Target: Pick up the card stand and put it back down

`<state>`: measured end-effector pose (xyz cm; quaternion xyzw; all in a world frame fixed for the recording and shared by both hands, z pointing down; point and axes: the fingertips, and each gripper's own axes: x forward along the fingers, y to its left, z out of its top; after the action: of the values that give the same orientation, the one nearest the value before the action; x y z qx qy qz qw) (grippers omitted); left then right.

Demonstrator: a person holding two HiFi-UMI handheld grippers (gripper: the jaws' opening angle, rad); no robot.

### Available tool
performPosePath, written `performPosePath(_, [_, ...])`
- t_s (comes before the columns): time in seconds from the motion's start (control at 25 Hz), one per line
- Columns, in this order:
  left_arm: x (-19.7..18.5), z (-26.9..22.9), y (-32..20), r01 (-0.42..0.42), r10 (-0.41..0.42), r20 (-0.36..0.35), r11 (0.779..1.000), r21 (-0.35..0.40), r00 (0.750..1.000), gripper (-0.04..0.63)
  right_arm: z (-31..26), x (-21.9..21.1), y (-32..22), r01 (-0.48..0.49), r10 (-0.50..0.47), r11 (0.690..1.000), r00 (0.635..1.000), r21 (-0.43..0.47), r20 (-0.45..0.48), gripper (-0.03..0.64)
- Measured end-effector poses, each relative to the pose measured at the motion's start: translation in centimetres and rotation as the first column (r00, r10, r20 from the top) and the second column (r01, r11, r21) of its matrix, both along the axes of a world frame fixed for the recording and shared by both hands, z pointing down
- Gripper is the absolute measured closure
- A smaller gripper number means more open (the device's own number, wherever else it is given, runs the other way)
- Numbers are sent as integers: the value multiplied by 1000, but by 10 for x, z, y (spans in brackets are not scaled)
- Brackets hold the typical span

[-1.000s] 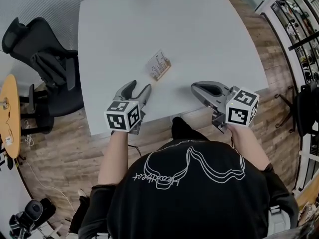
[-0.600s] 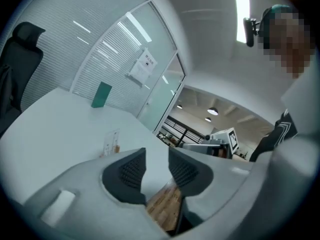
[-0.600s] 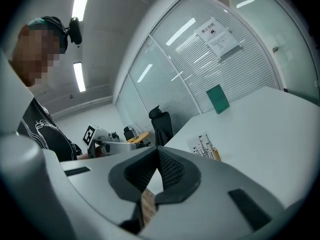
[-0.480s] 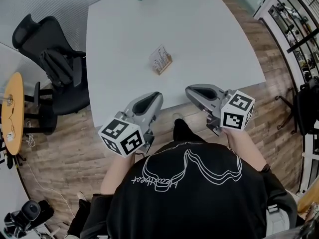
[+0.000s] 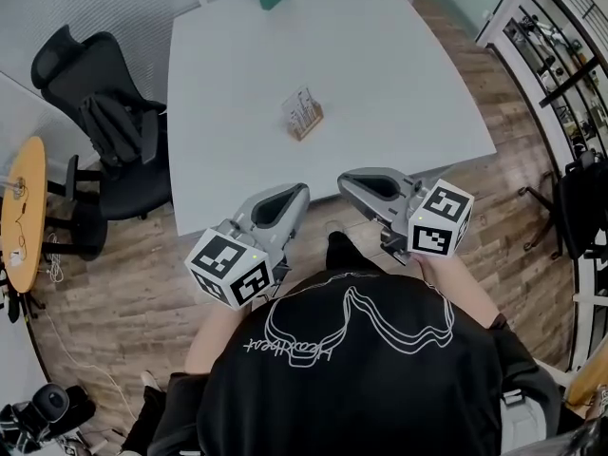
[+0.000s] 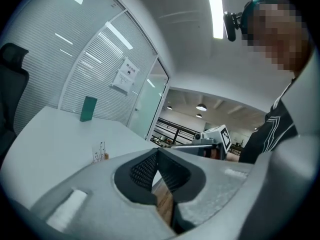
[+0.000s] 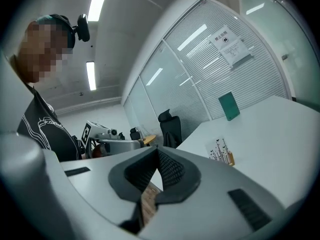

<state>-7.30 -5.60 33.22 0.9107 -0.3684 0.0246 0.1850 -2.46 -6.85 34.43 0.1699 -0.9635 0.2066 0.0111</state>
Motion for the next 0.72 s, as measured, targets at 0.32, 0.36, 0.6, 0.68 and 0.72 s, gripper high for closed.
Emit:
performPosePath(0.32, [-3, 2, 6, 13, -13, 9, 1000, 8, 1000, 583, 0, 3, 9, -20, 20, 1000, 1000, 5, 5, 611])
performPosePath(0.36, [-3, 3, 6, 12, -12, 14, 1000, 9, 1000, 583, 1, 3, 9, -22, 22, 1000, 1000, 4, 3, 611])
performPosePath(0.6, [-2, 9, 6, 4, -4, 27, 1000, 3, 1000, 583, 4, 4, 9, -32, 32, 999, 999, 2, -8, 611])
performPosePath(0.68, [-1, 11, 6, 4, -4, 34, 1000, 1, 999, 583, 4, 3, 9, -32, 32, 999, 999, 3, -11, 611])
performPosePath(0.72, [0, 11, 5, 4, -4, 38, 1000, 2, 999, 583, 4, 4, 9, -32, 32, 999, 999, 3, -12, 611])
